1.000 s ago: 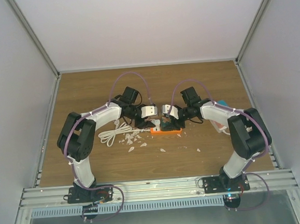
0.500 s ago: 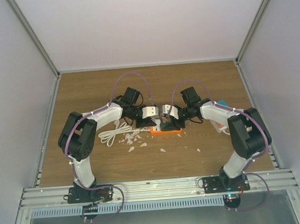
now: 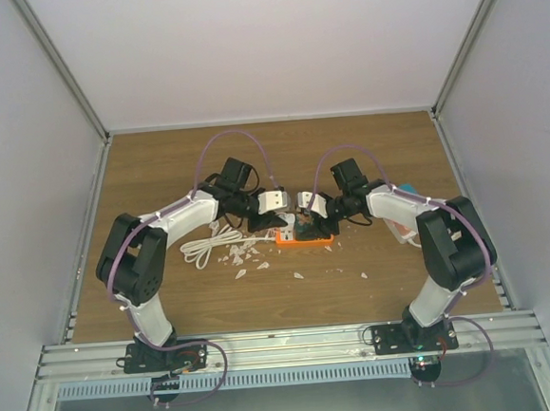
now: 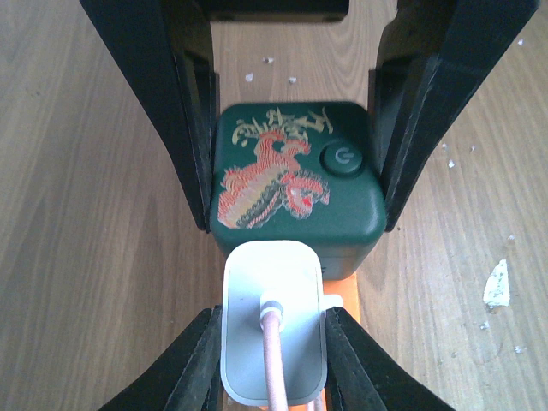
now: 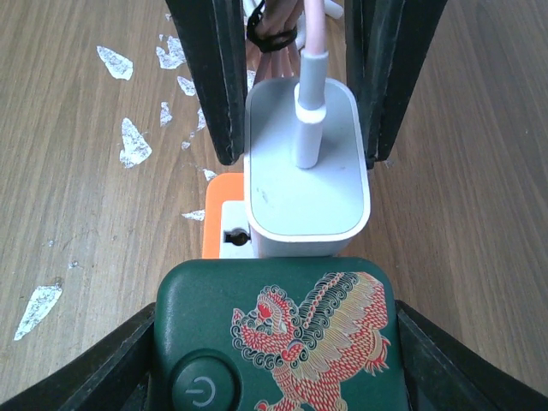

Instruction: Pull the plug off the socket

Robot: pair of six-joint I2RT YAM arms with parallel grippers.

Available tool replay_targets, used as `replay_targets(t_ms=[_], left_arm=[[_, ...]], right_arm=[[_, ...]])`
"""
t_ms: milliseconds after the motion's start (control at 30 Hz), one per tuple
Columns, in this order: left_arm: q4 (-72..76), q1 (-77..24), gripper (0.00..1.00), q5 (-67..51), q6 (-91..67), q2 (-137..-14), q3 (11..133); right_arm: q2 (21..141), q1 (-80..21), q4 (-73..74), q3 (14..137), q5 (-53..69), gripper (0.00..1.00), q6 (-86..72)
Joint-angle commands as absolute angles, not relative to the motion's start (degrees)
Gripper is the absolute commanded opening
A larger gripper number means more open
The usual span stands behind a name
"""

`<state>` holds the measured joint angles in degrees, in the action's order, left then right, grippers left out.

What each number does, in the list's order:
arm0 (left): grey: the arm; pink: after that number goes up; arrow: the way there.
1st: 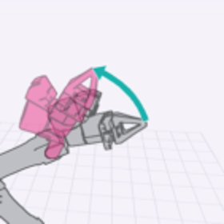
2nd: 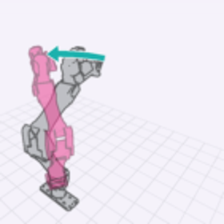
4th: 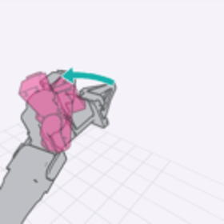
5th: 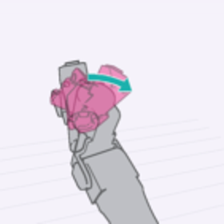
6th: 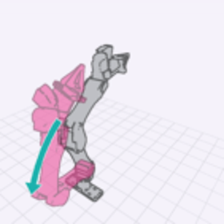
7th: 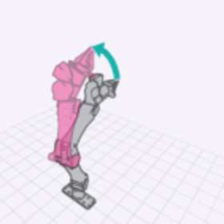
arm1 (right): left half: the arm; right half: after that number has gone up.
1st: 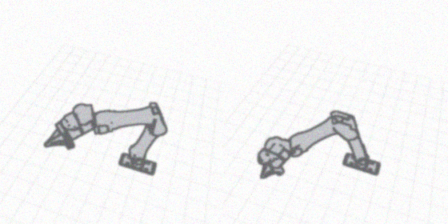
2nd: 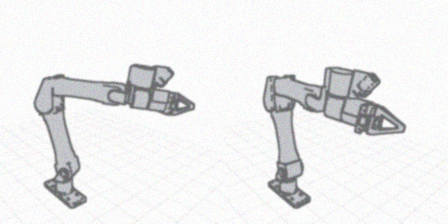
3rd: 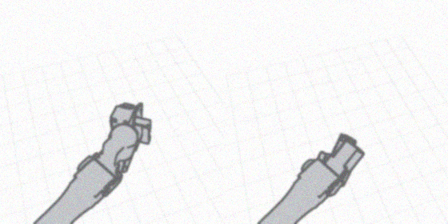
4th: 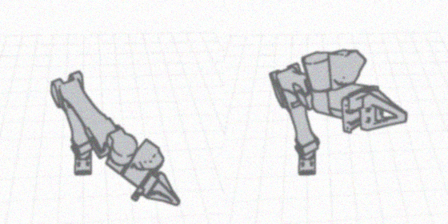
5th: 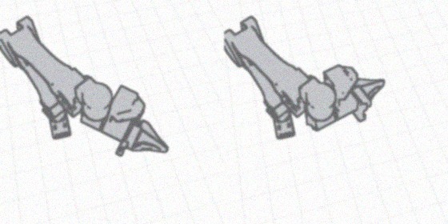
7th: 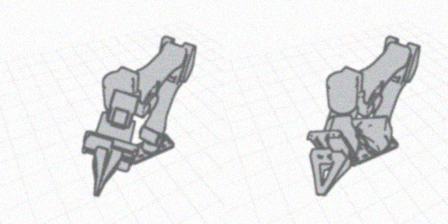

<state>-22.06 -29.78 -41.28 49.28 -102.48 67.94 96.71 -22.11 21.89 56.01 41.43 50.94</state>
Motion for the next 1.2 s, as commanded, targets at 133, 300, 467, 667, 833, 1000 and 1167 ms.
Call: replay_targets(t_ms=[133,300,467,667,833,1000,1167], left_arm=[[-22.46,-28.14,0.21,-47.69,48.09,-99.20,71.36],[-23.50,-22.64,0.22,-48.75,41.87,-98.84,75.67],[-25.13,-15.17,0.23,-49.47,34.64,-100.60,82.68],[-27.53,-6.51,0.23,-47.39,29.97,-103.27,88.65],[-30.02,1.15,0.23,-46.75,25.45,-106.86,92.35],[-30.19,8.76,0.23,-46.32,22.70,-110.78,93.00],[-31.76,13.80,0.24,-46.10,22.59,-115.88,95.76]], right_arm=[[100.90,-21.36,22.90,55.79,34.45,0.24,52.29],[101.33,-21.10,22.84,55.94,34.51,0.24,52.38],[101.43,-20.78,23.26,56.09,34.88,0.23,52.73],[100.99,-20.46,23.59,56.37,35.40,0.23,52.87],[101.14,-20.32,23.94,56.72,35.42,0.23,53.34],[101.33,-20.24,24.68,57.49,35.75,0.24,54.08],[101.95,-20.16,25.99,58.23,36.03,0.24,55.43]])
